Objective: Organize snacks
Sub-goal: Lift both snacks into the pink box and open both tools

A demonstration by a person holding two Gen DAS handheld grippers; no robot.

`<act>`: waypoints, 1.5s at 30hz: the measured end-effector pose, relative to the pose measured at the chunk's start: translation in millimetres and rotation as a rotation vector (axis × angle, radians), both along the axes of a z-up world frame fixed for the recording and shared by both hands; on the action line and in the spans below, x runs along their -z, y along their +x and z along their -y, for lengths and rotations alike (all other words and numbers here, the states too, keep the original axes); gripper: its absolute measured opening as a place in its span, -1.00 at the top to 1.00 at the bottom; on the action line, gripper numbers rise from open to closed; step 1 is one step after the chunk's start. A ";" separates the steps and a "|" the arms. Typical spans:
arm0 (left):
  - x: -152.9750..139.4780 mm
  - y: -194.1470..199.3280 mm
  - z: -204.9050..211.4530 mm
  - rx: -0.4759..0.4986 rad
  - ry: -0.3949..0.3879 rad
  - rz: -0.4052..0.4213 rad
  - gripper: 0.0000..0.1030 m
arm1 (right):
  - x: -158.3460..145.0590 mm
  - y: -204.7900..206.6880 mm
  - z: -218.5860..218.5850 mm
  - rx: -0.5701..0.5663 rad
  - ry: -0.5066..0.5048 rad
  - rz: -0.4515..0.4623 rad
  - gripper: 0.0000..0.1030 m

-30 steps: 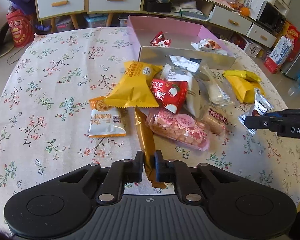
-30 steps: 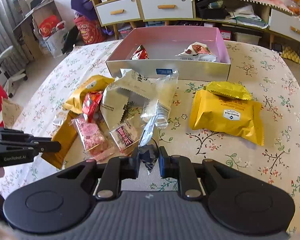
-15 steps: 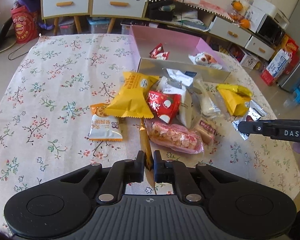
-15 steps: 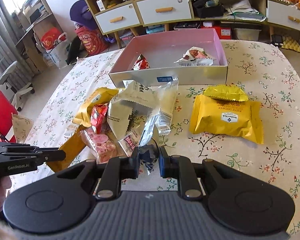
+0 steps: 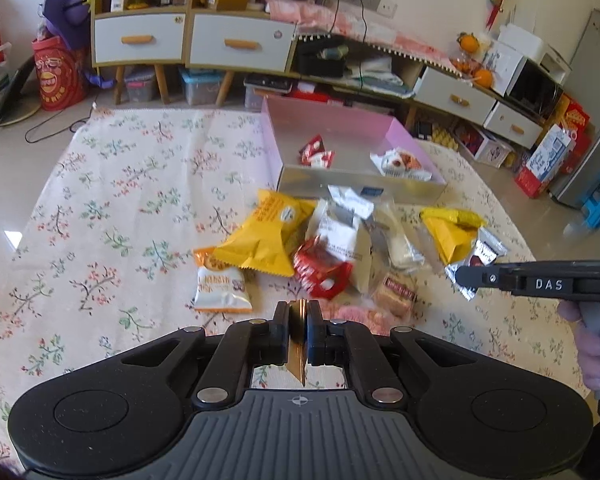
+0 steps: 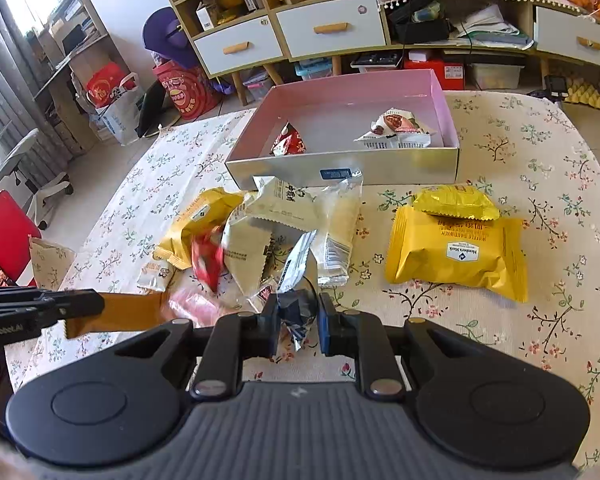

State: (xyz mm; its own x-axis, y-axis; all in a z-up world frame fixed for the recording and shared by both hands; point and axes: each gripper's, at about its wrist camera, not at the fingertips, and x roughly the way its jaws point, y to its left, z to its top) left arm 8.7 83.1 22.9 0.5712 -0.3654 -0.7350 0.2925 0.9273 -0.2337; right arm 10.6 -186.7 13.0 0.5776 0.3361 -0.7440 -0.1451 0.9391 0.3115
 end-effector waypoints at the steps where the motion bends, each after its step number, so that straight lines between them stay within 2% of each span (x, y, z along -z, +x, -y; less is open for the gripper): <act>1: -2.1 -0.2 -0.8 -0.003 -0.003 0.007 0.89 | -0.8 -0.3 0.4 0.001 0.002 0.003 0.68; 14: -34.2 7.5 7.8 -0.011 -0.061 0.116 0.89 | -15.1 15.3 5.7 0.045 0.041 0.040 0.68; 24: -52.8 42.5 34.7 -0.038 -0.120 0.163 0.89 | -27.7 49.5 5.1 0.097 0.095 0.067 0.68; 31: -53.5 87.3 61.7 -0.051 -0.160 0.123 0.89 | -30.6 76.9 8.5 0.147 0.152 0.067 0.68; 36: -42.9 126.1 92.5 -0.034 -0.134 0.088 0.89 | -27.0 102.6 18.7 0.188 0.207 0.062 0.68; 41: -29.8 162.6 117.0 -0.025 -0.152 0.060 0.89 | -19.1 128.7 34.0 0.231 0.185 0.070 0.68; 45: -16.9 190.5 132.7 -0.026 -0.135 0.045 0.89 | -5.6 155.3 47.8 0.260 0.150 0.046 0.68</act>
State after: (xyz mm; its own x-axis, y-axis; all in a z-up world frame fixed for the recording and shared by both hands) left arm 199.3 -49.5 39.8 0.6131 -0.4444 -0.6532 0.2823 0.8954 -0.3443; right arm 165.9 -234.5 18.7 0.6910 0.2764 -0.6679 0.0770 0.8906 0.4483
